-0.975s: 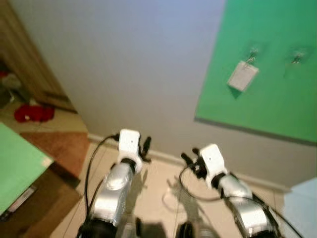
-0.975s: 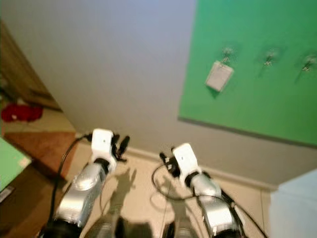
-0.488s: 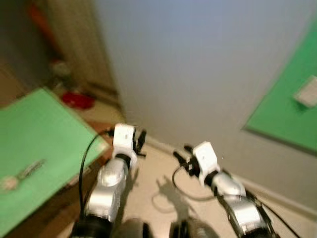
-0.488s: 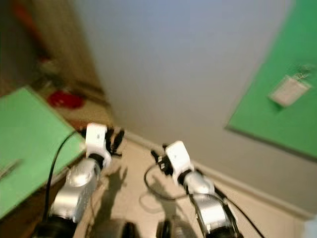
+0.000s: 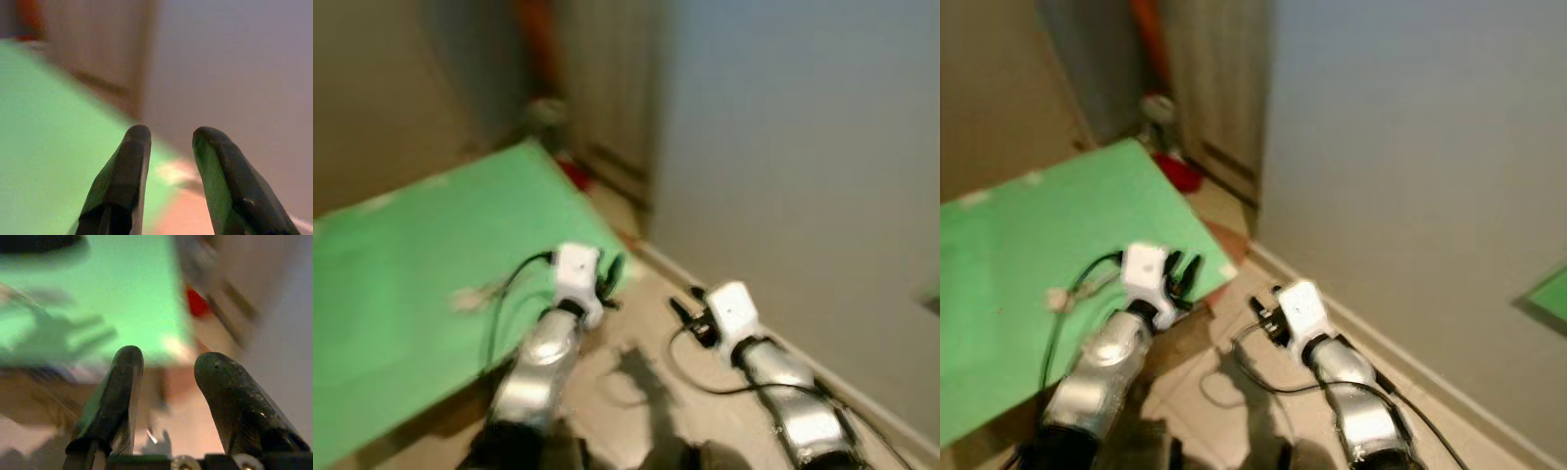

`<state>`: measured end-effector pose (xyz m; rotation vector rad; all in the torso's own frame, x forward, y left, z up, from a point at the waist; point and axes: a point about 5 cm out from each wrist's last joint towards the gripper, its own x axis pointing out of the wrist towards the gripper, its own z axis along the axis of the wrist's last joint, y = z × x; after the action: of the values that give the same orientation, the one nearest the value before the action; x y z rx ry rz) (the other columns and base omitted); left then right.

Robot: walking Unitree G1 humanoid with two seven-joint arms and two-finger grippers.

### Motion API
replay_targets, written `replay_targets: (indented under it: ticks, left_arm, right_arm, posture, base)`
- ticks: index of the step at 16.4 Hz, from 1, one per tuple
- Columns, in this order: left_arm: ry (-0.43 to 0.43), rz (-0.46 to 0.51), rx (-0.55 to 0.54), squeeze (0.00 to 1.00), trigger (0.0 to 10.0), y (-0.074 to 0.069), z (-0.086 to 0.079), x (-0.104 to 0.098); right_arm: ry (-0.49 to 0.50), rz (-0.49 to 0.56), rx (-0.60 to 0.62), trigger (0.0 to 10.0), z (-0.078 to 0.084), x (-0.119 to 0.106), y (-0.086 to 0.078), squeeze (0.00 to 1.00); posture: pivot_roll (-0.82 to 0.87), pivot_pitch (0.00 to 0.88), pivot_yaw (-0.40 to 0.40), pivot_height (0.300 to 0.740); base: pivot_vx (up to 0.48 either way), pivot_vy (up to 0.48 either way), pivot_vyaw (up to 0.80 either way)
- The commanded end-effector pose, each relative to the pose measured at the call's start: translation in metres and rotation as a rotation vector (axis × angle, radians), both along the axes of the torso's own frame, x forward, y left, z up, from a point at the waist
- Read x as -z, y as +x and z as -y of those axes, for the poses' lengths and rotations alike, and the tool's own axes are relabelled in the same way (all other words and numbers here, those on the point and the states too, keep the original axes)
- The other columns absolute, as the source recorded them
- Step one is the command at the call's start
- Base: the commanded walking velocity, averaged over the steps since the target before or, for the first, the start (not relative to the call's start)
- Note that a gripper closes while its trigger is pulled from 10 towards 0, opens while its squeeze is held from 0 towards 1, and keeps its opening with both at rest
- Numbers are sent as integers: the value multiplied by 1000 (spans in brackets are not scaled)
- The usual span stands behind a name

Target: Hang keys on a hook

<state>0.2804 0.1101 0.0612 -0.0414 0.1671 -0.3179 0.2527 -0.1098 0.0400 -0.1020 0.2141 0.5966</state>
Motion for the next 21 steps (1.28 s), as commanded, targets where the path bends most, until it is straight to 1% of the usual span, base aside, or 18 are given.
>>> replay_targets:
  ticks: [1,3,5,10,11,12,13,14,15,16,17,18,19,21]
  left_arm:
    - [-26,6,31,0,10000,-1,10,-2]
    - [-34,21,60,0,10000,-3,12,-4]
    - [-30,22,65,0,10000,-4,11,-4]
    - [-32,15,65,0,10000,-5,11,-1]
    - [-35,10,75,0,10000,-7,12,0]
    - [-39,9,80,0,10000,-7,12,0]
    - [-31,7,76,0,10000,-8,10,1]
    - [-24,0,68,0,10000,-8,8,2]
    - [-29,-3,62,0,10000,-7,7,2]
    - [-37,-3,59,0,10000,-7,7,2]
    - [-46,-5,58,0,10000,-8,7,2]
    - [-51,-6,61,0,10000,-9,8,2]
    - [-58,-7,66,0,10000,-9,9,1]
    - [-70,-3,71,0,10000,-10,11,1]
  right_arm:
    - [4,26,-3,10000,6,-5,0,0]
    - [41,66,-23,10000,5,-17,4,0]
    - [59,96,-44,10000,4,-26,6,0]
    - [60,117,-56,10000,3,-33,8,0]
    - [35,124,-26,10000,4,-33,12,0]
    - [14,130,-2,10000,5,-33,13,0]
    - [-33,104,42,10000,8,-29,17,0]
    - [-8,83,47,10000,11,-29,17,0]
    - [-60,116,50,10000,15,-30,19,0]
    - [-42,133,57,10000,14,-33,20,0]
    - [-40,105,68,10000,16,-30,19,0]
    - [-117,122,65,10000,18,-27,19,0]
    - [-109,117,97,10000,18,-27,19,0]
    - [-95,112,100,10000,18,-29,20,0]
  posture:
    - [19,136,-2,740]
    - [20,135,-3,740]
    - [22,133,-5,740]
    - [21,129,-11,740]
    - [21,127,-12,740]
    - [21,127,-12,740]
    - [20,127,-11,740]
    - [20,127,-11,740]
    - [18,132,-12,740]
    - [19,133,-8,740]
    - [19,133,-8,740]
    - [19,138,-10,740]
    - [16,139,-7,740]
    - [16,142,-8,740]
  base:
    - [0,0,800]
    - [0,0,800]
    - [0,0,800]
    - [0,0,800]
    - [0,0,800]
    - [0,0,0]
    - [0,0,0]
    - [424,0,0]
    - [458,0,800]
    - [450,0,800]
    - [454,0,0]
    - [454,0,800]
    - [458,0,0]
    - [461,0,0]
